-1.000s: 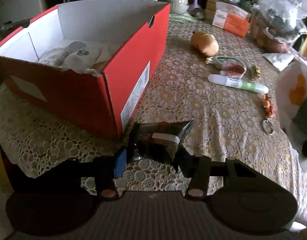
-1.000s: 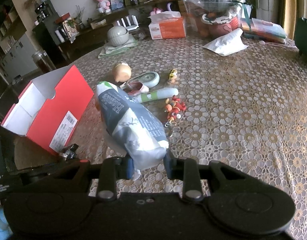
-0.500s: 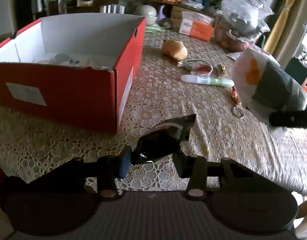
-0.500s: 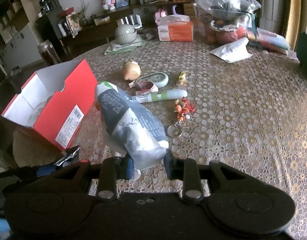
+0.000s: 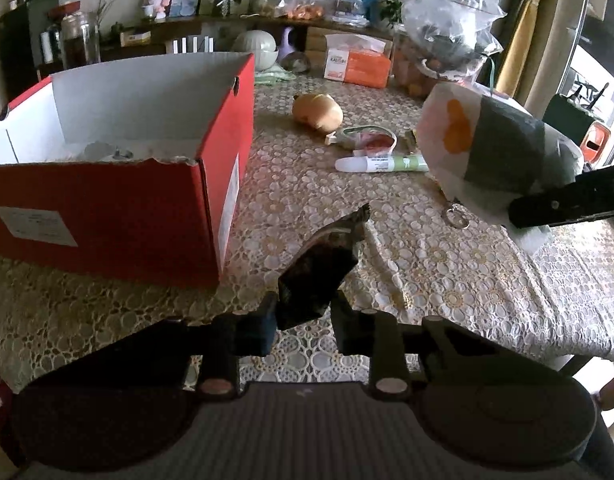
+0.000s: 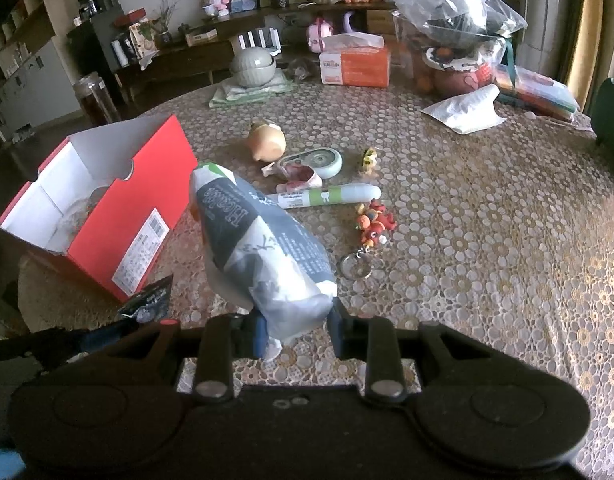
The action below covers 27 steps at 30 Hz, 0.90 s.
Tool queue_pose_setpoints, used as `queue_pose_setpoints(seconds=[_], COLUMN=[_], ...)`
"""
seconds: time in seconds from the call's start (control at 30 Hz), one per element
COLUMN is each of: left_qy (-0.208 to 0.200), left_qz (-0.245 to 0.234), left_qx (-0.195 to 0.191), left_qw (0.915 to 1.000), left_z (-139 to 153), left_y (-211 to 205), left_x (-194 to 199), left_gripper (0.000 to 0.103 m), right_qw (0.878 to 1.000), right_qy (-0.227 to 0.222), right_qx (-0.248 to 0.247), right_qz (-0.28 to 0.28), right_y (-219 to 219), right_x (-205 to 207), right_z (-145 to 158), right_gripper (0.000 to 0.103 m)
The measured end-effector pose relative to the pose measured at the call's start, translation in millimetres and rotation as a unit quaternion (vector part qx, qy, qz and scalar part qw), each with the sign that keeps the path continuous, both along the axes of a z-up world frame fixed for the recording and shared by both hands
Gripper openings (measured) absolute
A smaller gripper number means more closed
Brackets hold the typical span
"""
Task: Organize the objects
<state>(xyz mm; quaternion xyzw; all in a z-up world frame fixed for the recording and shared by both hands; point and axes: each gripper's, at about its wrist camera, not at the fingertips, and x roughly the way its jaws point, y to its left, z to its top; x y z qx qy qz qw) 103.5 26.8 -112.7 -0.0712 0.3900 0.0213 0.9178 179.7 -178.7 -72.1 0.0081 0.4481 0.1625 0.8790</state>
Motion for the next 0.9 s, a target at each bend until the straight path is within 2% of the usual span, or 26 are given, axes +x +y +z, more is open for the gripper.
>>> queue_pose_setpoints(seconds=[0.5, 0.73, 0.9], left_qy=[0.000, -0.021, 0.001], left_qz=[-0.018, -0.027, -0.031], left_qx=[-0.009, -0.020, -0.014], left_qw=[0.9998, 0.9992, 0.9994], left_z=[7, 24, 12], left_y=[-7, -7, -6], left_x=[1, 0, 11], left_gripper=[0.025, 0.024, 0.024], right_qw=[1.000, 1.000, 1.000], right_qy=[0.004, -0.003, -0.001], right_qx=[0.008, 0.013, 0.009], right_qz=[-0.003, 0.003, 0.000], right_y=[-2, -4, -5], right_x=[-1, 0, 2], right_z=[0, 6, 4], right_gripper=[0.029, 0.029, 0.029])
